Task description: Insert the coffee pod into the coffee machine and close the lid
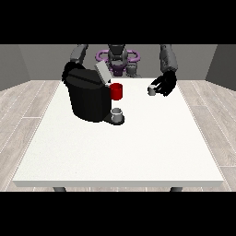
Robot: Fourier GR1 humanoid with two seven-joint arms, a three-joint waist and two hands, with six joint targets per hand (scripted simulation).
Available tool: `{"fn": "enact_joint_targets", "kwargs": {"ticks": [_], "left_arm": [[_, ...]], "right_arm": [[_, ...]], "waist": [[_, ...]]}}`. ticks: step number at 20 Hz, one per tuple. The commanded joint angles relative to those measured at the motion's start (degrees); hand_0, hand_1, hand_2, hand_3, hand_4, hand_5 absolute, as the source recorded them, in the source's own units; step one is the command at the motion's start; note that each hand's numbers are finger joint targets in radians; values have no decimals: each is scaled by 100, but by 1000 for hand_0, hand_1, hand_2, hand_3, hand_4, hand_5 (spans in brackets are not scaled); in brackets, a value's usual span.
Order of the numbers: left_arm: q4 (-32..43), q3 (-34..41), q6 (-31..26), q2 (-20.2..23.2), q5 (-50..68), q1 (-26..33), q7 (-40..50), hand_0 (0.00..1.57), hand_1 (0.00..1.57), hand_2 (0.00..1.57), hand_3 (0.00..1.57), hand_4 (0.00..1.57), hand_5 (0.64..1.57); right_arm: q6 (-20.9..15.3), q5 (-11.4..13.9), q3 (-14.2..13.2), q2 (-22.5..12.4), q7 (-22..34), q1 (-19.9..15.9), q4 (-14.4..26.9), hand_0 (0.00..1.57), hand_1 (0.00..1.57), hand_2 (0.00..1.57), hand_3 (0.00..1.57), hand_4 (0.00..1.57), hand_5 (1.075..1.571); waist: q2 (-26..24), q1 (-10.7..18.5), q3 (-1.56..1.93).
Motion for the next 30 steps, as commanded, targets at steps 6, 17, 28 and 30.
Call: {"fn": "enact_joint_targets", "kwargs": {"ticks": [6,17,28,30], "left_arm": [[-153,18,-302,-225,-83,-685,638,1235,1235,1323,1291,571,1571],[-566,186,-574,-70,-136,-1671,1055,1017,1017,1206,1226,503,1571],[-257,450,-842,155,-82,-2301,1339,1278,1278,1332,1265,519,1571],[-268,477,-781,288,-134,-2424,1271,1262,1262,1313,1244,507,1571]], "right_arm": [[-13,189,354,157,176,-141,62,0,0,0,0,468,1571],[81,-170,47,21,-359,-477,441,0,0,0,0,496,1571],[49,59,415,32,-8,-495,-107,0,0,0,0,506,1571],[-14,85,374,52,-173,-588,-119,0,0,0,0,509,1571]], "waist": [[-166,-301,-1],[181,-323,1],[387,-832,0],[595,-839,0]]}}
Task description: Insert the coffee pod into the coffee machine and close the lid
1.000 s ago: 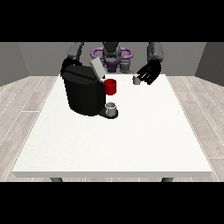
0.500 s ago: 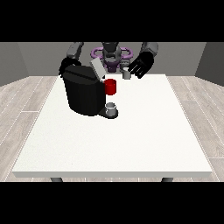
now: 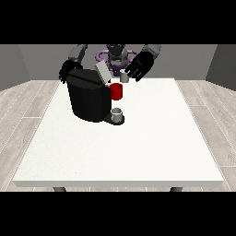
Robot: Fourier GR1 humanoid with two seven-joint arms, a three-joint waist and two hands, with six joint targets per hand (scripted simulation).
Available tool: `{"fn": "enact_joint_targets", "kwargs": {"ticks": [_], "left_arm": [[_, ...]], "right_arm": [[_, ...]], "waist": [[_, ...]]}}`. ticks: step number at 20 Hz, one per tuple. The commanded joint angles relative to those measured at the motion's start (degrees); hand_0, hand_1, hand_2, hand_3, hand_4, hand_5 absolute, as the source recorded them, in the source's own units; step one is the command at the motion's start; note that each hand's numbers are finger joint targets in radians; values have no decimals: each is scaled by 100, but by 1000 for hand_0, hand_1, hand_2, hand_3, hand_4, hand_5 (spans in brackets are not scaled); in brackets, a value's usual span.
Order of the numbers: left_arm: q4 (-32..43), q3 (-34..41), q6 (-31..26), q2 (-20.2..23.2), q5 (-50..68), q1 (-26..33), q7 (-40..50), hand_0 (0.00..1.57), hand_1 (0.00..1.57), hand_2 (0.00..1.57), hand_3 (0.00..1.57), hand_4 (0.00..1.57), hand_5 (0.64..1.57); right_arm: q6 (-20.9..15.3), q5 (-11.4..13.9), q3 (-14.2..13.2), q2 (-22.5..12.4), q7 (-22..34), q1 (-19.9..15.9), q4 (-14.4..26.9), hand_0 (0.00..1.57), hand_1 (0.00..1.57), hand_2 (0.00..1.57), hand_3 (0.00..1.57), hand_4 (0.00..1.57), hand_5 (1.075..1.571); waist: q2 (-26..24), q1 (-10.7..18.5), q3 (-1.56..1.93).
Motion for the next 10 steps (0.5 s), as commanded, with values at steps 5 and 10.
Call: {"fn": "enact_joint_targets", "kwargs": {"ticks": [5,10], "left_arm": [[2,18,-150,23,-58,-367,104,1306,1306,1328,1245,487,1571],[131,-16,26,-106,-170,-287,152,1305,1305,1326,1229,500,1571]], "right_arm": [[-16,-18,-185,-114,-117,-151,65,0,0,0,0,548,1571],[-139,6,-145,-17,-32,-110,-124,0,0,0,0,526,1571]], "waist": [[203,3,2],[243,-97,1]]}}
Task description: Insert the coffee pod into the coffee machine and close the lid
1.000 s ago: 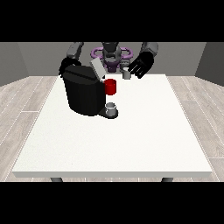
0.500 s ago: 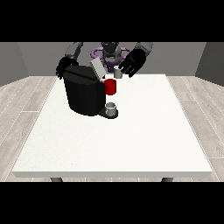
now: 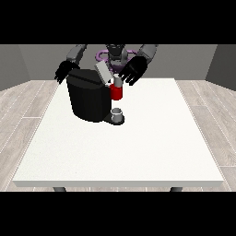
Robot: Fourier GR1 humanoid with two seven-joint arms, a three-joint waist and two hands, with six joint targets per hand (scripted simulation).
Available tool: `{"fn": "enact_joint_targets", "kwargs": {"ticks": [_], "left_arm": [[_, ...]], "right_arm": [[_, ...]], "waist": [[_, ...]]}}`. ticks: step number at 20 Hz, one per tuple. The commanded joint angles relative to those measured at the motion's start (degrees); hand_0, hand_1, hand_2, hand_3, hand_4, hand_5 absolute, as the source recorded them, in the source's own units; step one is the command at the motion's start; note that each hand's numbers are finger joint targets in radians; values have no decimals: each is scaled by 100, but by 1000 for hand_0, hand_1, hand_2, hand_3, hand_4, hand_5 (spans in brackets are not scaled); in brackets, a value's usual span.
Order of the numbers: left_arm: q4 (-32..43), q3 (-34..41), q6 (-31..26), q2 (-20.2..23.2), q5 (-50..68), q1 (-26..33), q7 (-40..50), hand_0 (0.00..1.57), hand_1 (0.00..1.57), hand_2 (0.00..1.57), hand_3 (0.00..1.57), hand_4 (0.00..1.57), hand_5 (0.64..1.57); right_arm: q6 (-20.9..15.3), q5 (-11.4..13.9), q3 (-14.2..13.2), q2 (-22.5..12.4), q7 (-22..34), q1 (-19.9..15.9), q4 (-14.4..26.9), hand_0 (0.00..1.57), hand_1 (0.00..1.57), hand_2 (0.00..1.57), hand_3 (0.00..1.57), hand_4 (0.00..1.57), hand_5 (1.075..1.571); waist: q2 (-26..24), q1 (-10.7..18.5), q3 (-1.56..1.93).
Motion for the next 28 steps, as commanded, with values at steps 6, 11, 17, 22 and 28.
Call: {"fn": "enact_joint_targets", "kwargs": {"ticks": [6,11,17,22,28], "left_arm": [[66,-16,-228,-50,-27,-58,-54,1251,1251,1294,1208,506,1571],[-22,-84,-19,-235,-144,-223,19,1185,1185,1262,1197,492,1571],[124,18,-6,-110,-167,-250,75,1160,1160,1244,1185,506,1571],[103,-155,-98,-331,-277,-142,73,1221,1221,1275,1199,488,1571],[296,99,-170,-39,-162,-299,-46,1220,1220,1252,1152,467,1571]], "right_arm": [[12,-57,-49,-32,263,124,-19,0,0,0,0,514,1571],[-5,-168,-284,-95,56,-231,136,0,0,0,0,498,1571],[-71,-105,-221,-59,76,-131,-7,0,0,0,0,538,1571],[-257,-30,-122,181,-32,15,86,0,0,0,0,462,1571],[-271,-22,-72,195,-13,-153,-131,0,0,0,0,433,1571]], "waist": [[-72,49,0],[148,106,1],[203,16,1],[16,136,1],[410,-26,0]]}}
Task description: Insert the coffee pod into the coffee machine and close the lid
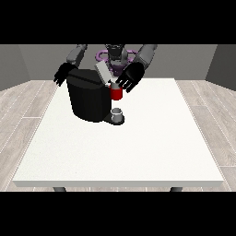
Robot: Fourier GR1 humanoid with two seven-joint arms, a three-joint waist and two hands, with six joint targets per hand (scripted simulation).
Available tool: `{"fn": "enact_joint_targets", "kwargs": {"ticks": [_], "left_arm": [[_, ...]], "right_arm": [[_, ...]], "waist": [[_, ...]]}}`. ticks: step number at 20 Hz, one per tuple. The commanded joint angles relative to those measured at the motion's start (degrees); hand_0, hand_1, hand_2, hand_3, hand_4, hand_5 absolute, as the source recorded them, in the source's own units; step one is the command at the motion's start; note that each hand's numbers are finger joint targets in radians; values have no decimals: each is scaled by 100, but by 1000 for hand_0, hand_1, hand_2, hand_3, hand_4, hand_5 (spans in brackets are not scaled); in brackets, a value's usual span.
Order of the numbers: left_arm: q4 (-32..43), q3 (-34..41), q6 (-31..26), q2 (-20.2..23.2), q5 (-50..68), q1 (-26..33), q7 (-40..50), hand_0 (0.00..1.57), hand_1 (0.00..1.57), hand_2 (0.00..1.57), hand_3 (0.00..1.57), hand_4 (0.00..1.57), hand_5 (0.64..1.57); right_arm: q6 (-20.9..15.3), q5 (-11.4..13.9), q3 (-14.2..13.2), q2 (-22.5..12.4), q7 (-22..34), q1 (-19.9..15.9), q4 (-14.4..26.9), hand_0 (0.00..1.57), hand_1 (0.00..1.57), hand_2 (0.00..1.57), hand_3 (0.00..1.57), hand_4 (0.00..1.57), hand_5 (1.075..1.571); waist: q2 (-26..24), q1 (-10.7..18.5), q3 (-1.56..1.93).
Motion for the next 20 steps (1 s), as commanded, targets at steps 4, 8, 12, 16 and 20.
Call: {"fn": "enact_joint_targets", "kwargs": {"ticks": [4,8,12,16,20], "left_arm": [[188,19,-106,78,-62,-30,22,1161,1161,1195,1058,457,1571],[-22,-134,15,42,-210,82,-186,1118,1118,1158,990,442,1571],[9,-87,249,73,-233,387,-460,1066,1066,1116,945,380,1571],[-50,-190,12,-91,-300,67,-108,1073,1073,1125,967,364,1571],[-91,-288,-107,-208,-311,347,-332,912,912,1022,865,363,1571]], "right_arm": [[-130,146,209,54,452,-41,-289,0,0,0,0,446,1571],[27,-3,-102,-113,-67,126,81,0,0,0,0,418,1571],[96,-143,-225,-240,94,90,-127,0,0,0,0,380,1571],[-99,-71,-199,-100,197,-166,142,0,0,0,0,438,1571],[145,-258,-322,-154,-158,135,299,0,0,0,0,477,1571]], "waist": [[-117,-81,-8],[34,87,-5],[-4,96,-7],[-150,273,-5],[-257,321,-4]]}}
